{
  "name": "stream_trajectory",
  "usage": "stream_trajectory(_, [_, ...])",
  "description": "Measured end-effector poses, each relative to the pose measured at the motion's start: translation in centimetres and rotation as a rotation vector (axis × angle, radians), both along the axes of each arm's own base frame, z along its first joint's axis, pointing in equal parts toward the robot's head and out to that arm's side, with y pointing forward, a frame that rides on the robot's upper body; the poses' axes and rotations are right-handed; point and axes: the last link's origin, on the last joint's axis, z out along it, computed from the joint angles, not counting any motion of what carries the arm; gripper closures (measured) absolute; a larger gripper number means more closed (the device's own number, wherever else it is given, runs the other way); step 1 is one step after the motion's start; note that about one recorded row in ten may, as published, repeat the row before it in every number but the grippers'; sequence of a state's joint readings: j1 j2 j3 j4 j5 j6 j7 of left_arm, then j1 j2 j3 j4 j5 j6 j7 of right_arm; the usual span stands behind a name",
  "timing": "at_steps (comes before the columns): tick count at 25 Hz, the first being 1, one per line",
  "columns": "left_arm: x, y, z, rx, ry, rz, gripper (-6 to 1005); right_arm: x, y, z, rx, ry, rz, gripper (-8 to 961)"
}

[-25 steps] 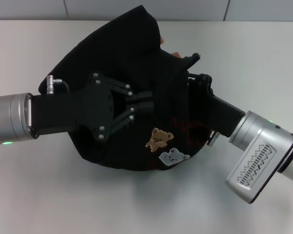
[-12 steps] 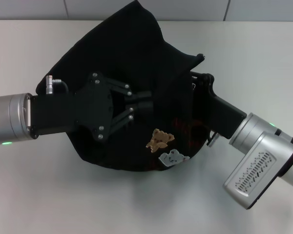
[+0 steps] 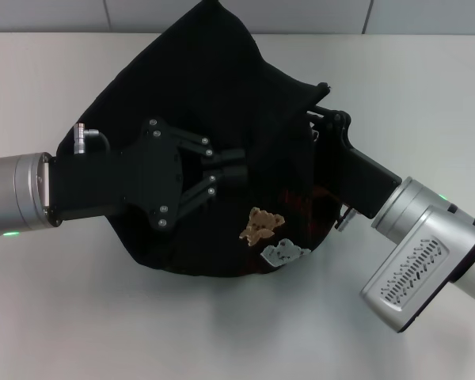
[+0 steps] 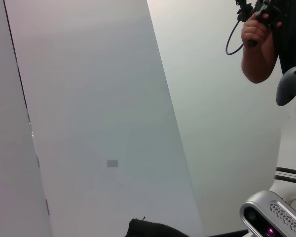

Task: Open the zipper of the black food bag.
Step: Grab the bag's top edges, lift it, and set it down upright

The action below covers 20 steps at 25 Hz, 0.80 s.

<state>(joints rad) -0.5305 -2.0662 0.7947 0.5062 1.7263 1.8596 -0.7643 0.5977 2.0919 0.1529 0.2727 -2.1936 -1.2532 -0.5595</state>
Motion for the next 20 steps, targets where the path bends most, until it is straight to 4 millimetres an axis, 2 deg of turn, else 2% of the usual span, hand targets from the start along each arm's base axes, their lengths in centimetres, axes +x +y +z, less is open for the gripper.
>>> stream_trajectory(12, [0.00,0.01,-0.01,0.001,0.001,-0.001,926,0.05,-0.10,0.04,0.002,-0.007,0.012,604])
stream_trajectory(17, [0.05,0.04,-0.01,0.001,0.001,-0.003,926,0.03,-0.01,0.06,0.002,-0.011,0.014,822])
stream_trajectory(20, [0.07,0.06,-0.01,0.001,0.001,-0.004,926,0.05,0.01,0.04,0.000,-0.016,0.016,879])
